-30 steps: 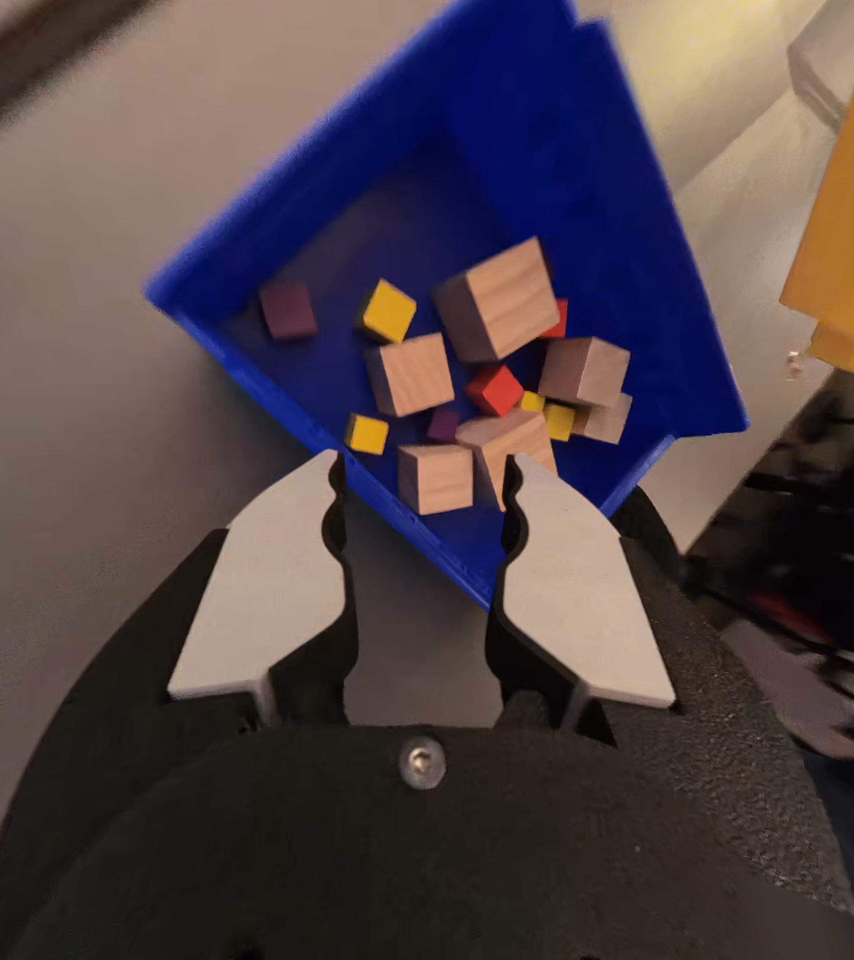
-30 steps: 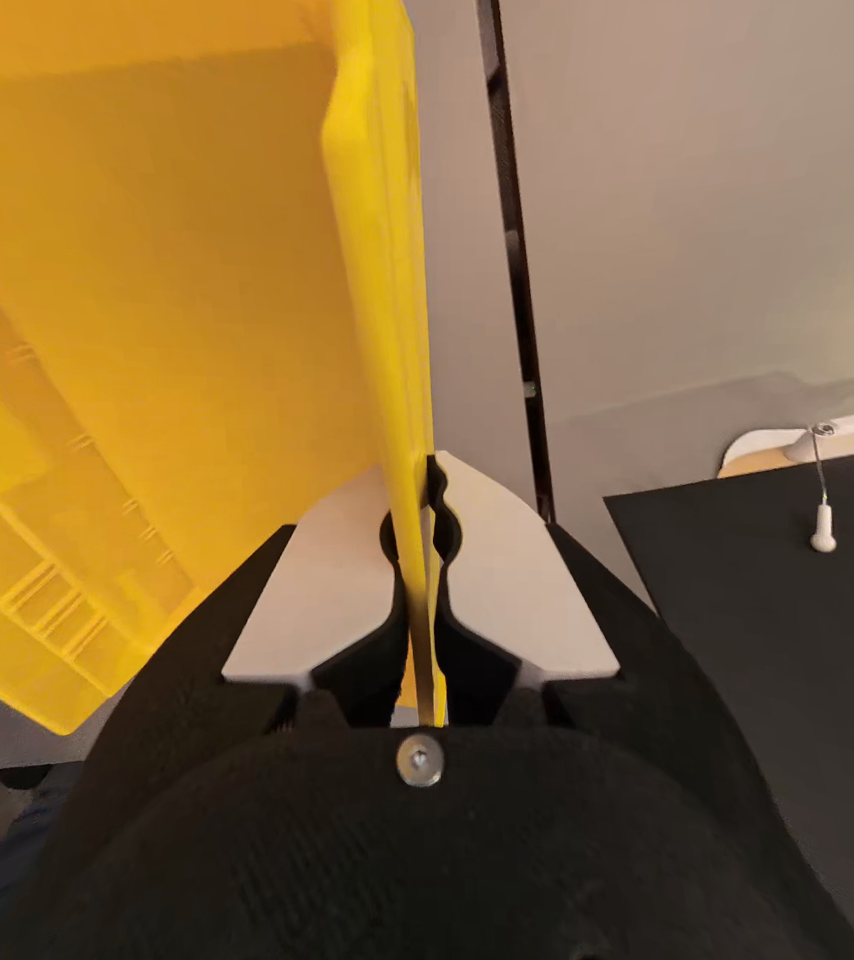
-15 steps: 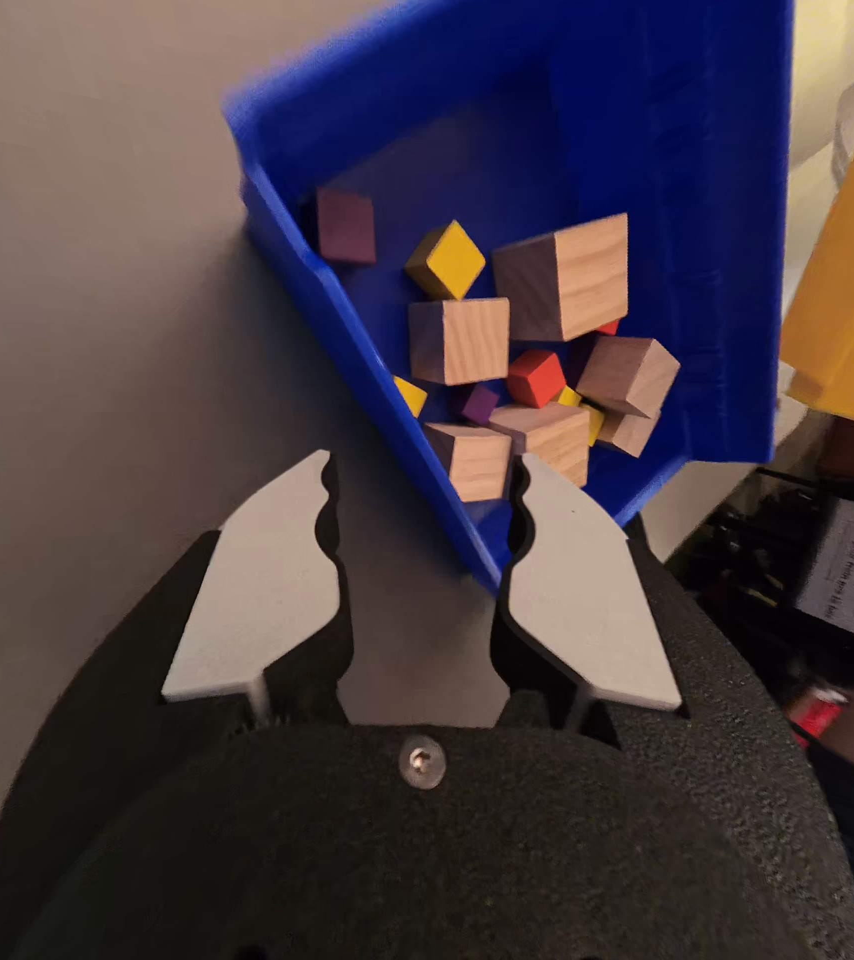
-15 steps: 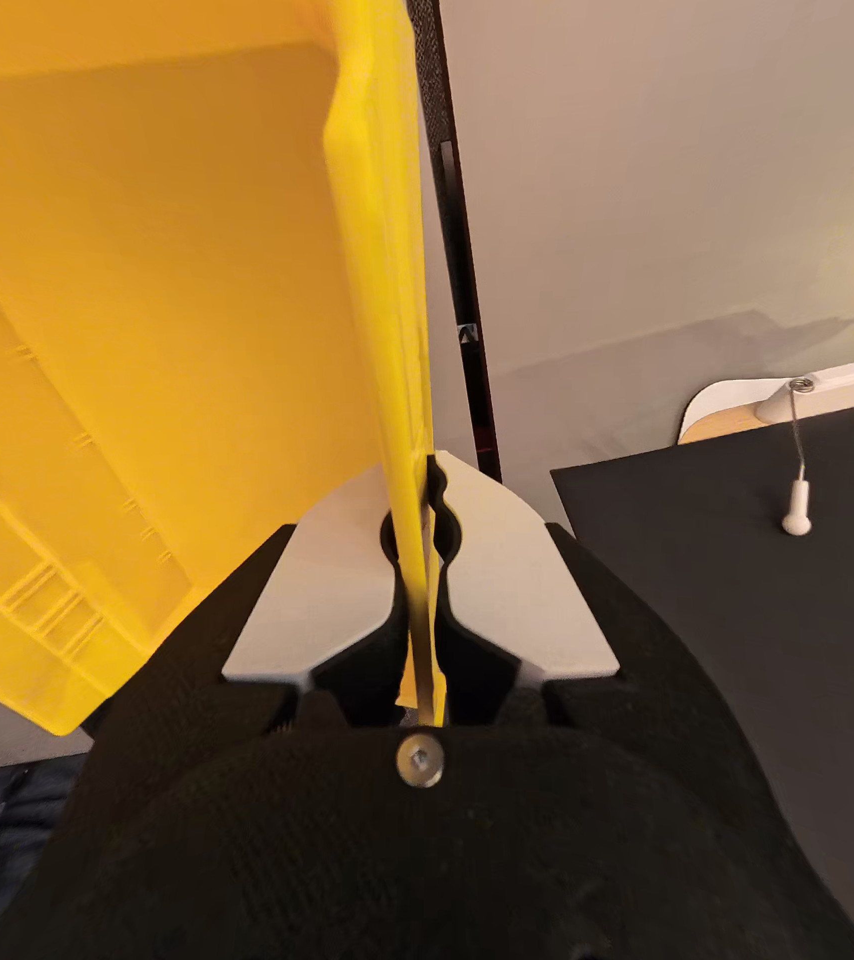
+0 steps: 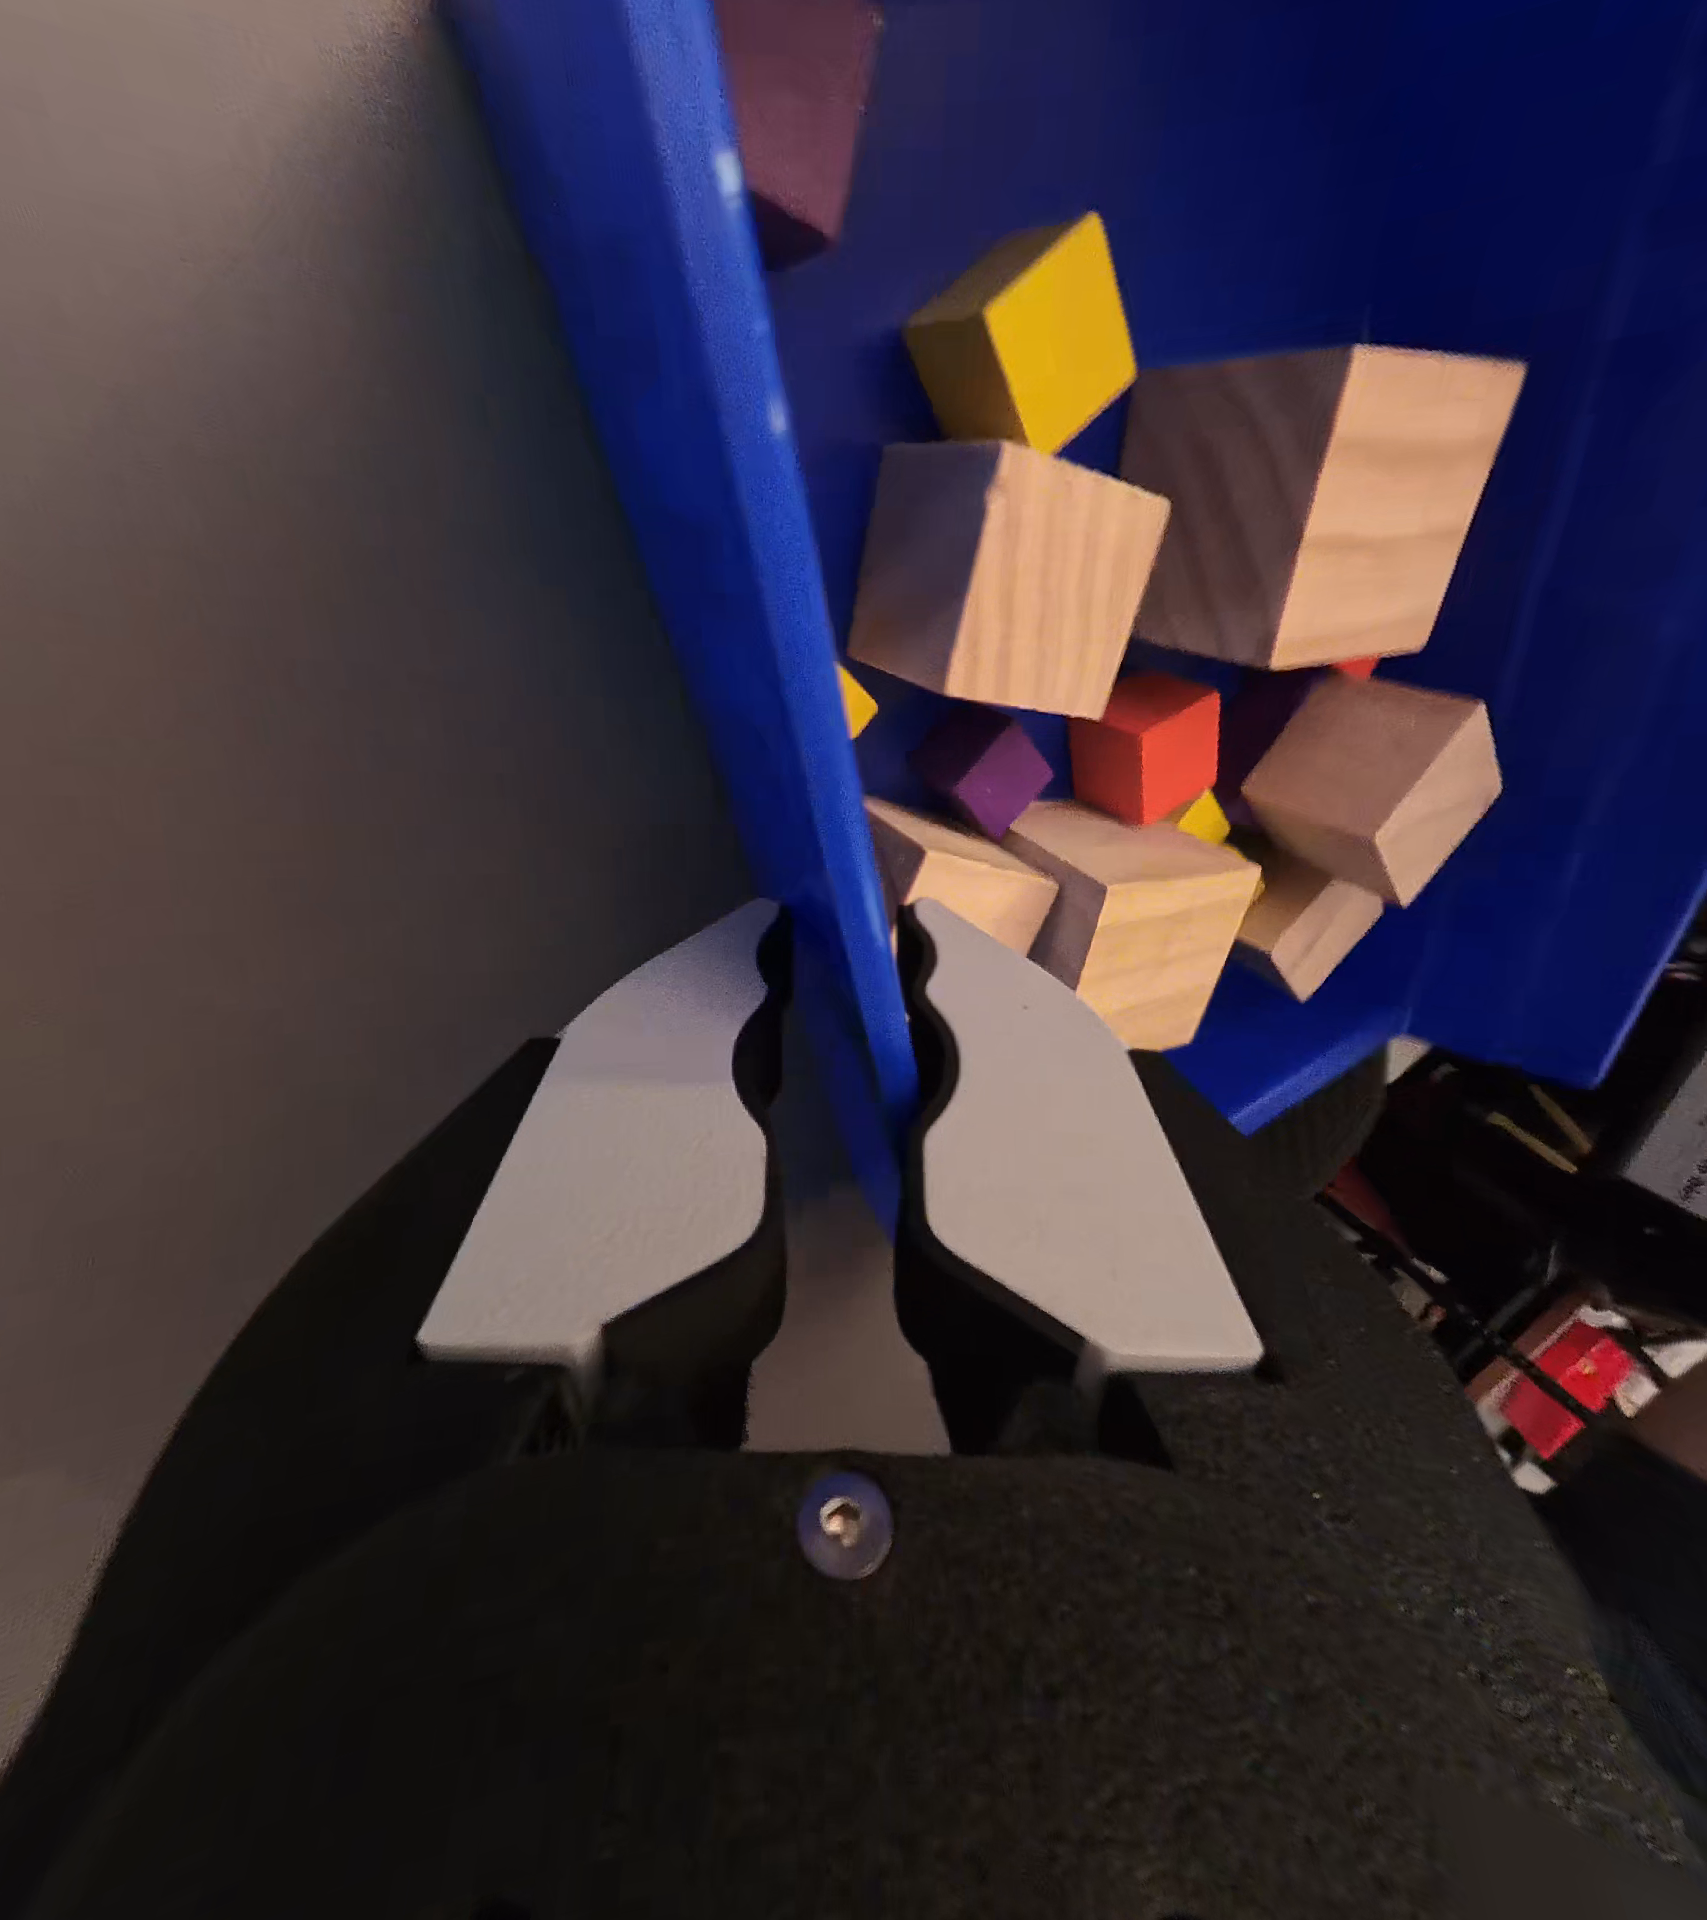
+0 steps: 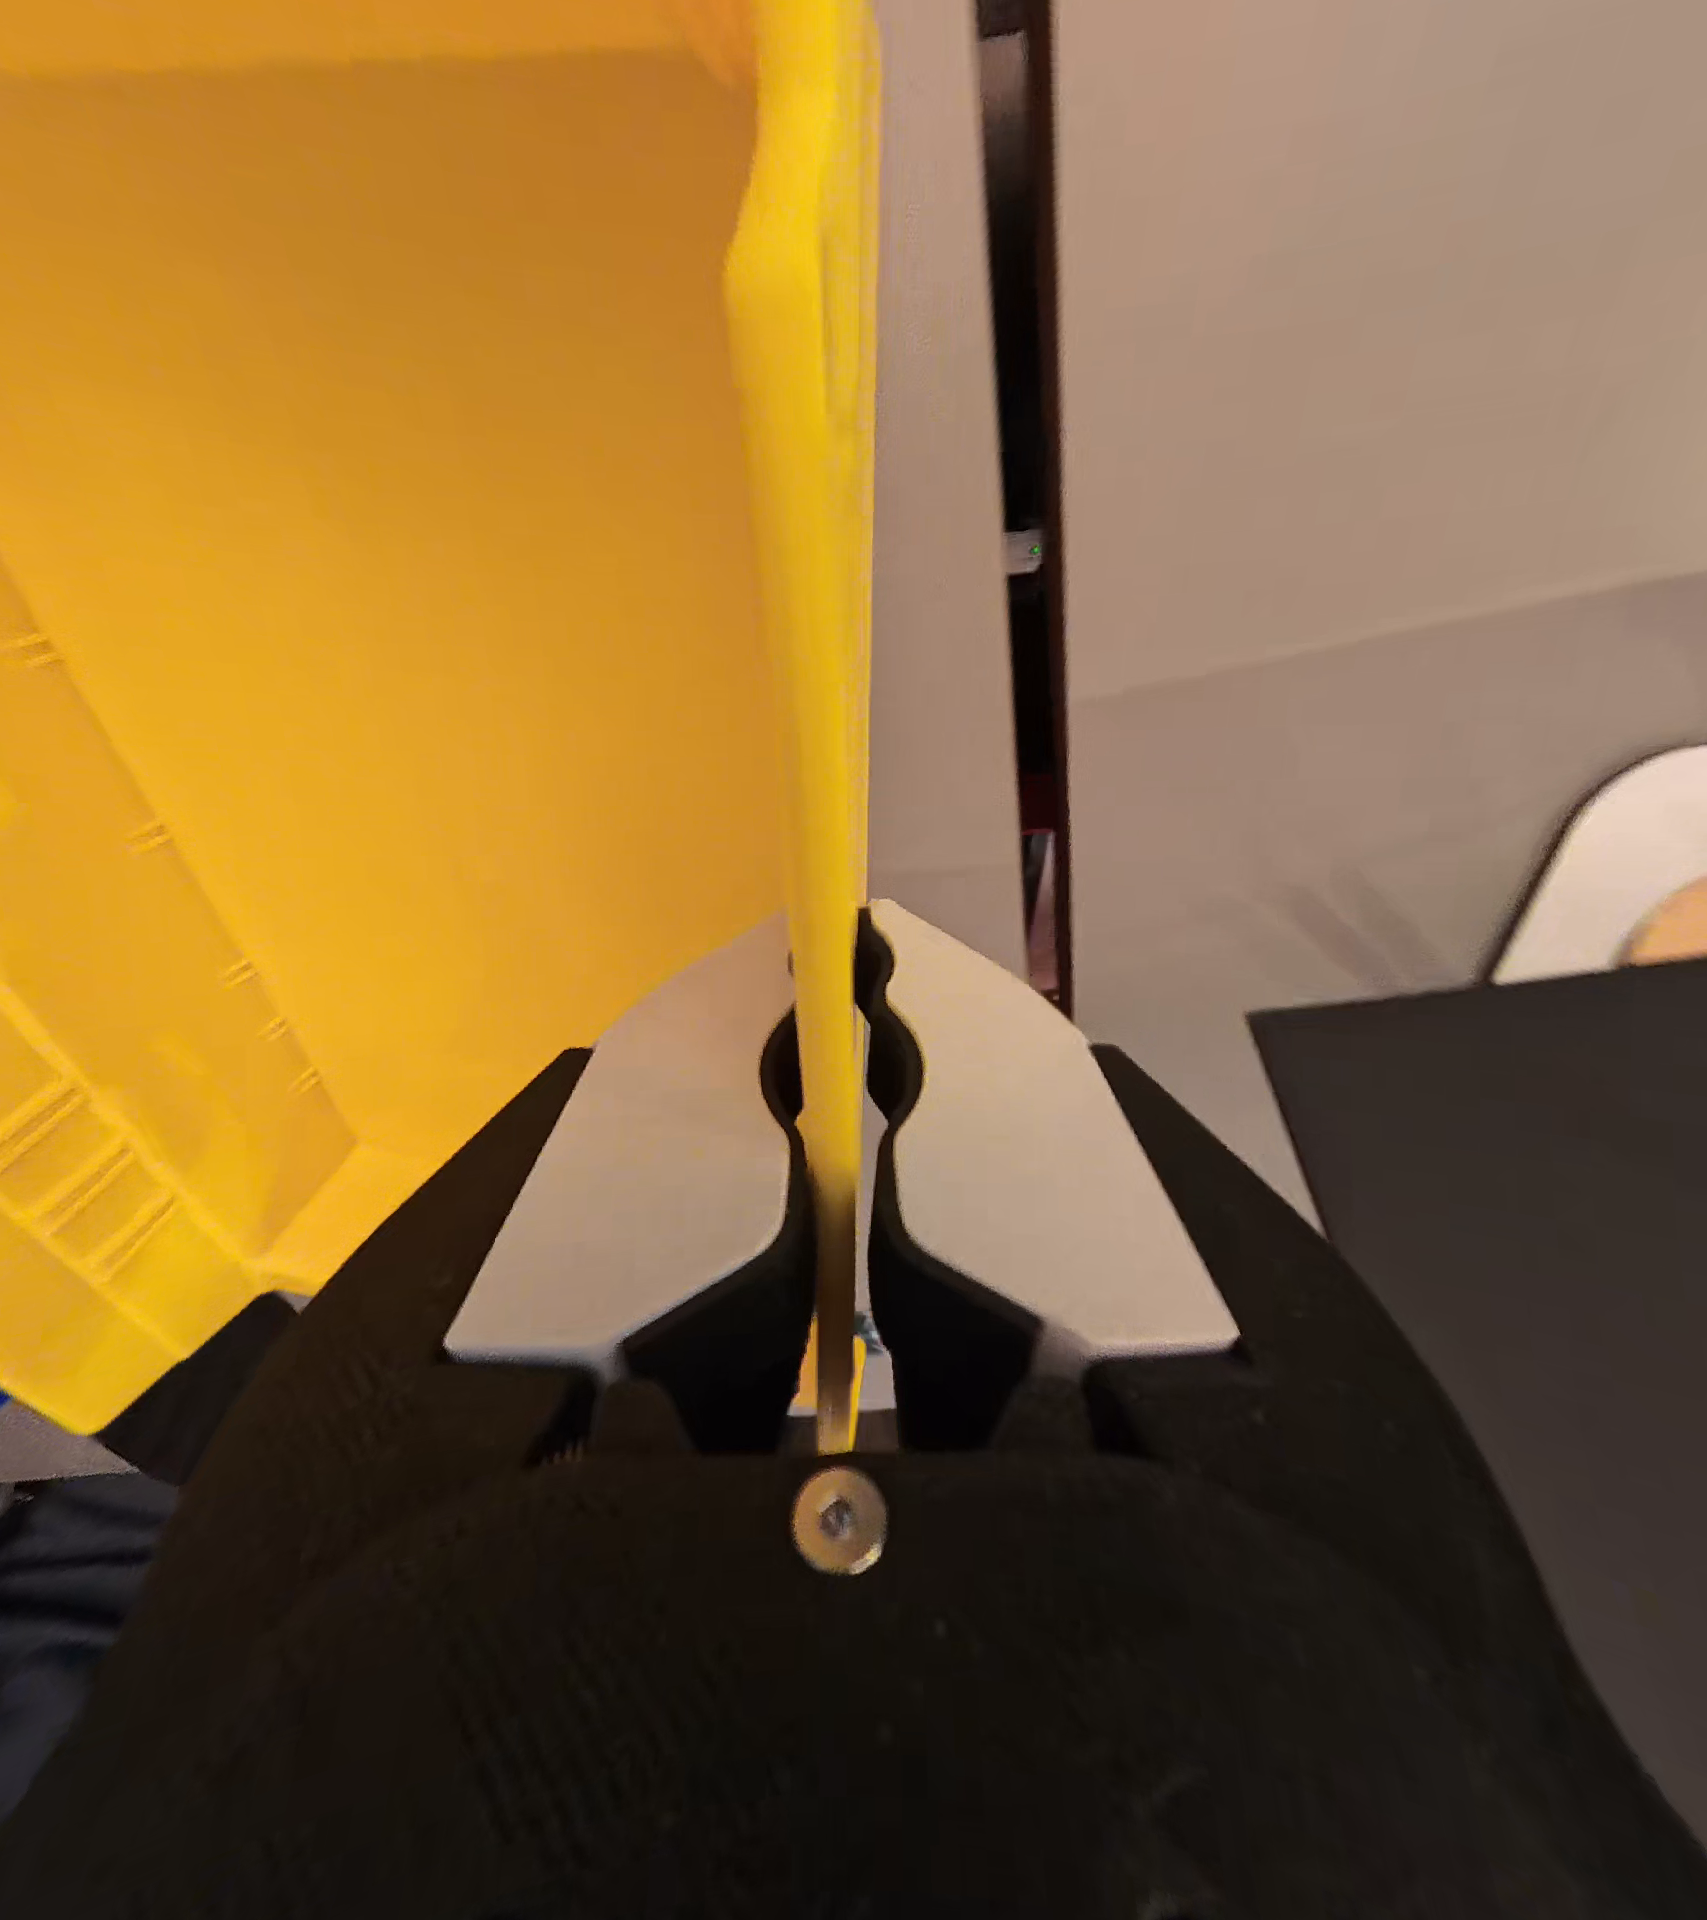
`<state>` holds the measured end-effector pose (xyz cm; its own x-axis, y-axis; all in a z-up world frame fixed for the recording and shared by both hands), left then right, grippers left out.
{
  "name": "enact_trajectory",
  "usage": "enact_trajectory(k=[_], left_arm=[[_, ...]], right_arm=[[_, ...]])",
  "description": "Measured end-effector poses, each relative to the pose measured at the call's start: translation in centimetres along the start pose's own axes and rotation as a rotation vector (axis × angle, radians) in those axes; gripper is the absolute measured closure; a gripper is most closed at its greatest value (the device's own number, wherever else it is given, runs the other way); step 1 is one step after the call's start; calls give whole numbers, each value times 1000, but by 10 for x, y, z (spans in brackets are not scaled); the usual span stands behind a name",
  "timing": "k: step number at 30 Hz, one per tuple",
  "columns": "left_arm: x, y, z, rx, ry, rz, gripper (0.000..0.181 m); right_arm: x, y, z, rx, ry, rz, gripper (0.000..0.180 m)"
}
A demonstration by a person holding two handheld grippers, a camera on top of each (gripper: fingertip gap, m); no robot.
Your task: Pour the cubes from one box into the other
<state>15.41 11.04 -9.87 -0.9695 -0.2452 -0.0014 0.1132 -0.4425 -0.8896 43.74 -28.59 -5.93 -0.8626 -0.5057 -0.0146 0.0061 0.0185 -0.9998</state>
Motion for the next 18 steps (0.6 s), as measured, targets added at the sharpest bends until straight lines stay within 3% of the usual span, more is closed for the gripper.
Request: enact_trajectory(k=[5,9,18], left_arm=[[22,-33,-65,-142,49,1,170],[48,-65,-124,-136,-6,37,170],[126,-143,-274,-266,-115,175,175]], right_arm=[[3,44,-47,-126,-2,-96,174],[-10,60,-109,-233,-62,-73,173],[0,60,-241,-158,-248,-139,174]])
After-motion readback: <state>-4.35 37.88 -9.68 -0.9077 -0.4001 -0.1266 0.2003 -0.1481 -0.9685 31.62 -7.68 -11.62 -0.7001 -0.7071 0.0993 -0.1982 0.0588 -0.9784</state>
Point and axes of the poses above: each gripper's, where its closed fingertips meet, y out along the fingers, x out of its underside, z = x × y across the jaws, the point moved 1 cm from there along -y, back along the fingers, and after that the axes turned 1 degree about -y, right-handed, at the moved point
